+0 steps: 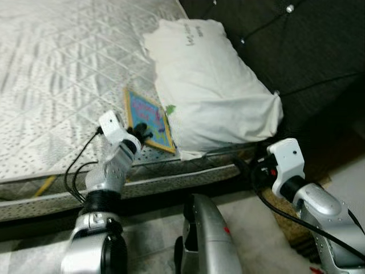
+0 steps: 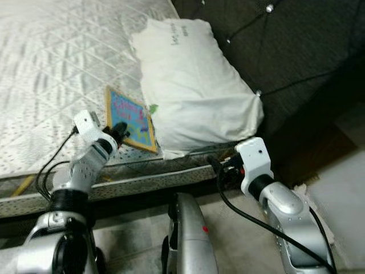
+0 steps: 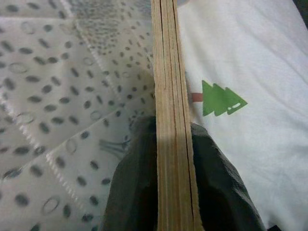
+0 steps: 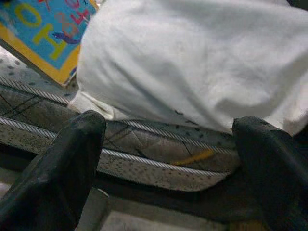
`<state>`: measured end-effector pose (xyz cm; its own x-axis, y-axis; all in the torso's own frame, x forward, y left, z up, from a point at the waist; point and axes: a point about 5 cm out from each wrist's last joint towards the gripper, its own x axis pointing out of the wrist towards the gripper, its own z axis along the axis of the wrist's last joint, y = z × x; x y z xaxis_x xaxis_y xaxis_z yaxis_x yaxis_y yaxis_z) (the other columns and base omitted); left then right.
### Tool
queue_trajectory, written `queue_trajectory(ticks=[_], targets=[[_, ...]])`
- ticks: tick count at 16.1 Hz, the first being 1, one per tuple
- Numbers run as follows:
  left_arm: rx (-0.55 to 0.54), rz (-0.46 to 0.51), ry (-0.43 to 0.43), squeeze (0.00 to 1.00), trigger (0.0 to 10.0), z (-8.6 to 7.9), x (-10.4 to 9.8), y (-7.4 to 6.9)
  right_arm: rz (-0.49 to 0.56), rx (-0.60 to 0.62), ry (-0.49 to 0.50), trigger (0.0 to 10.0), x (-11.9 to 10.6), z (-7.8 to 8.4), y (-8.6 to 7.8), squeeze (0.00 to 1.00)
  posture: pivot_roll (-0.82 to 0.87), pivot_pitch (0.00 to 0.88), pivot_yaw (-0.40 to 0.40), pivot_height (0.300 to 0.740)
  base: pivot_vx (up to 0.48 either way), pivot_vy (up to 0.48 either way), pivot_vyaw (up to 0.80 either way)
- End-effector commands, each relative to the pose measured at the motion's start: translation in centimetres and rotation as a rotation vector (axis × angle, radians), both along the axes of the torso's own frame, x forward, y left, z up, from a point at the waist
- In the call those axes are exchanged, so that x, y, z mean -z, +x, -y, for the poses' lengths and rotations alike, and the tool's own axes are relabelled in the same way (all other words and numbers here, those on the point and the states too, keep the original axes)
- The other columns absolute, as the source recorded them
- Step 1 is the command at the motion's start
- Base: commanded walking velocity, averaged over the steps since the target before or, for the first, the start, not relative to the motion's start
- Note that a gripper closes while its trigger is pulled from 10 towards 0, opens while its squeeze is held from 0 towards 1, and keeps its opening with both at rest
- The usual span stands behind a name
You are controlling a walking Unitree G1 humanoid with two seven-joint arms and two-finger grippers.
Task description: Clean up the room
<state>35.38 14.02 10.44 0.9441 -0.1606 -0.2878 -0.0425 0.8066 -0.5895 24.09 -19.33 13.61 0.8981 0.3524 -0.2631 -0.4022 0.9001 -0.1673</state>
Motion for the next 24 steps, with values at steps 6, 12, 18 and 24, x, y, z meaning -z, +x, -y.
queue_trajectory(ticks=[6,12,18,24], targets=[[0.039,-0.072,-0.041,0.00,10.0,-0.7,1.7,0.3,0.015,0.015,-0.032,10.0,-0.7,0.4,0.2,0.00,-0.29,0.150,-0.207,0.542,0.000,0.000,0.00],[0.062,-0.100,0.021,1.00,10.0,-2.8,2.1,0.6,0.036,0.014,-0.022,10.0,-0.9,-0.2,0.9,0.00,-0.29,0.133,-0.199,0.542,0.000,0.000,0.00],[0.043,-0.120,0.102,1.00,10.0,-4.5,2.2,0.6,0.051,0.006,0.001,10.0,-0.6,-1.1,1.9,0.00,-0.26,0.109,-0.185,0.542,0.000,0.000,0.00],[0.025,-0.150,0.162,1.00,10.0,-5.8,2.8,0.2,0.075,0.002,0.019,10.0,-0.3,-2.0,2.9,0.00,-0.23,0.073,-0.168,0.542,0.000,0.000,0.00]])
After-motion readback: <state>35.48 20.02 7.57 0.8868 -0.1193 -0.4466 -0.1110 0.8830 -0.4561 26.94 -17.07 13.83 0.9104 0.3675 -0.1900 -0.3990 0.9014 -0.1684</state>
